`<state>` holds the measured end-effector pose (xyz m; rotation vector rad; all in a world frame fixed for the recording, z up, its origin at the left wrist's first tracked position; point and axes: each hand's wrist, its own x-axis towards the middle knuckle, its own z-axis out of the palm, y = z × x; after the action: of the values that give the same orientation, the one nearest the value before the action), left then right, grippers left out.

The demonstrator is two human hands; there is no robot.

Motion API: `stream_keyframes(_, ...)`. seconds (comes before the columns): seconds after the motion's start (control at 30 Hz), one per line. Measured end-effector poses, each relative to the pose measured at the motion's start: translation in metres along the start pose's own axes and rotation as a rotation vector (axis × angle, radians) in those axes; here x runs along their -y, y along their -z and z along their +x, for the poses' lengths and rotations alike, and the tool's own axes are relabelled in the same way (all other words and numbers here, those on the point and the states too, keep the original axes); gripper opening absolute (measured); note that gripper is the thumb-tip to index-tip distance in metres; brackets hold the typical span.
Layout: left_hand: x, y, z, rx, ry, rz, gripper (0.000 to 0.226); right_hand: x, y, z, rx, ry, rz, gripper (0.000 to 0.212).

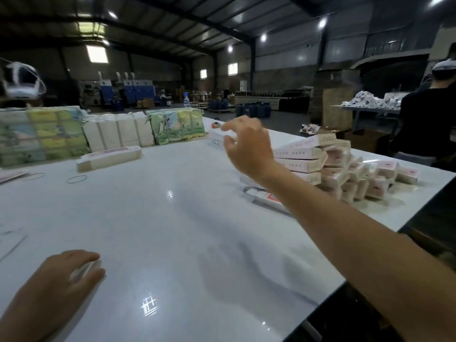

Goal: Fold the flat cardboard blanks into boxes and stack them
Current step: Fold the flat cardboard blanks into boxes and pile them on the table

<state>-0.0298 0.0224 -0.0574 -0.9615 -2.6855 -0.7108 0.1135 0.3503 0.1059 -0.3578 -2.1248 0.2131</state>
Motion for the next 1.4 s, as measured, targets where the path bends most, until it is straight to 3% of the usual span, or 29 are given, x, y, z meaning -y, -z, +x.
stream_keyframes(0.1, -0.028, 0.017, -0.011, -0.058, 0.021, 0.036, 0.017, 0.072, -0.056, -0.055, 0.323, 0.19, 0.127, 0.024)
stream_keyframes(0.2, -0.038, 0.022, -0.018, -0.049, 0.011, 0.004, 0.014, 0.108, -0.099, -0.107, 0.648, 0.233, 0.05, 0.03)
stream_keyframes(0.27, -0.037, 0.022, -0.019, -0.063, -0.022, -0.034, 0.016, 0.112, -0.113, -0.126, 0.738, 0.255, 0.021, 0.03)
stream_keyframes(0.37, -0.028, 0.028, -0.008, -0.043, 0.081, -0.124, 0.018, 0.107, -0.122, -0.134, 0.719, 0.247, 0.069, 0.031)
stream_keyframes(0.47, 0.004, 0.067, 0.024, -0.108, 0.305, -0.195, 0.02, 0.105, -0.127, -0.135, 0.682, 0.254, 0.085, 0.032)
stream_keyframes(0.53, 0.043, 0.103, 0.039, -0.125, 0.496, -0.028, 0.027, 0.105, -0.13, -0.136, 0.654, 0.251, 0.1, 0.03)
stream_keyframes(0.63, 0.092, 0.13, 0.034, 0.063, 0.756, 0.291, 0.066, 0.105, -0.133, -0.135, 0.625, 0.256, 0.118, 0.027)
stream_keyframes(0.73, 0.115, 0.123, 0.025, 0.071, 0.818, 0.46, 0.096, 0.105, -0.134, -0.134, 0.632, 0.262, 0.125, 0.025)
stream_keyframes(0.93, 0.123, 0.123, 0.036, 0.03, 0.893, 0.499, 0.073, 0.107, -0.132, -0.133, 0.653, 0.22, 0.155, 0.024)
stream_keyframes(1.13, 0.134, 0.135, 0.042, 0.003, 1.064, 0.333, 0.079, 0.109, -0.13, -0.133, 0.676, 0.219, 0.169, 0.025)
stream_keyframes(1.27, 0.137, 0.141, 0.042, 0.033, 1.061, 0.292, 0.074, 0.108, -0.131, -0.133, 0.665, 0.233, 0.156, 0.025)
stream_keyframes(1.4, 0.127, 0.137, 0.04, -0.15, 1.059, 0.336, 0.07, 0.109, -0.131, -0.133, 0.655, 0.241, 0.152, 0.026)
